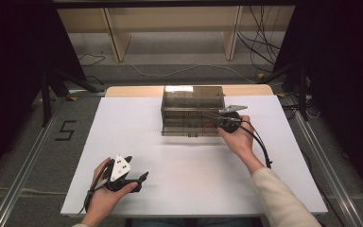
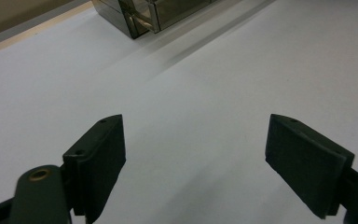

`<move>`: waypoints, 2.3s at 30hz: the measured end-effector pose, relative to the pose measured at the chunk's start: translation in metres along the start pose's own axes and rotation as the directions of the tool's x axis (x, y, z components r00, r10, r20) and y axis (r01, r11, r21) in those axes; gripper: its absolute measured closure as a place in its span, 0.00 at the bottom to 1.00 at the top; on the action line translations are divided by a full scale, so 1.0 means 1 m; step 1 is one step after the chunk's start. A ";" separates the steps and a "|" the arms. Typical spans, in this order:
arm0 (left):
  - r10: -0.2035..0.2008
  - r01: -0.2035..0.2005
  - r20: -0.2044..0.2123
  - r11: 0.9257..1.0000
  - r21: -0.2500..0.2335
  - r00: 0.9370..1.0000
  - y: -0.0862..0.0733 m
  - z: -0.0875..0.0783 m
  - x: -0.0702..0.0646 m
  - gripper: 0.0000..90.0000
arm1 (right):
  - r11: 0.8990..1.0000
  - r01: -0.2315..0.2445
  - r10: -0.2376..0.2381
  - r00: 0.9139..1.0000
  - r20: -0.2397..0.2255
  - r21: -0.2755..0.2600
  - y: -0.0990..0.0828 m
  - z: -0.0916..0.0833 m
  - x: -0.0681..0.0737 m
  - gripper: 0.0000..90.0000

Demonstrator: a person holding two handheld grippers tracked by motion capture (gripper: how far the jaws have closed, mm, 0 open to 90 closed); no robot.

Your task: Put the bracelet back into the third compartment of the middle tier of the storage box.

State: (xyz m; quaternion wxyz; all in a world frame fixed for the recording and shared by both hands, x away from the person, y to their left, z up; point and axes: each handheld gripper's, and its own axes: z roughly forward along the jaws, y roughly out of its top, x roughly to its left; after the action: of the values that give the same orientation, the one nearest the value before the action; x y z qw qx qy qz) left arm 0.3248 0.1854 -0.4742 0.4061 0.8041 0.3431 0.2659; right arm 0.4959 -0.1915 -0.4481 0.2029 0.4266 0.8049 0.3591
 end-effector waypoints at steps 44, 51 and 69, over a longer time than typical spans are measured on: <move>0.002 -0.002 -0.001 1.000 0.003 1.000 0.000 0.000 0.000 0.22 | 0.999 0.001 -0.002 1.000 -0.026 -0.037 0.004 -0.019 -0.004 0.71; 0.000 0.000 -0.001 1.000 0.002 1.000 0.000 0.000 -0.001 0.22 | 0.999 -0.009 0.008 1.000 -0.018 -0.038 0.004 -0.026 -0.007 0.60; -0.004 0.004 0.005 1.000 -0.008 1.000 0.000 0.001 -0.002 0.22 | 1.000 -0.019 0.018 1.000 -0.020 -0.025 -0.015 -0.049 -0.018 0.37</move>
State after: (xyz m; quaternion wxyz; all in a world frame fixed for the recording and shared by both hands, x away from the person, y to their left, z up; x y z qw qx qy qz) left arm 0.3239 0.1836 -0.4750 0.4108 0.8025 0.3425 0.2644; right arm 0.4662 -0.2318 -0.4268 0.1972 0.4279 0.7982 0.3752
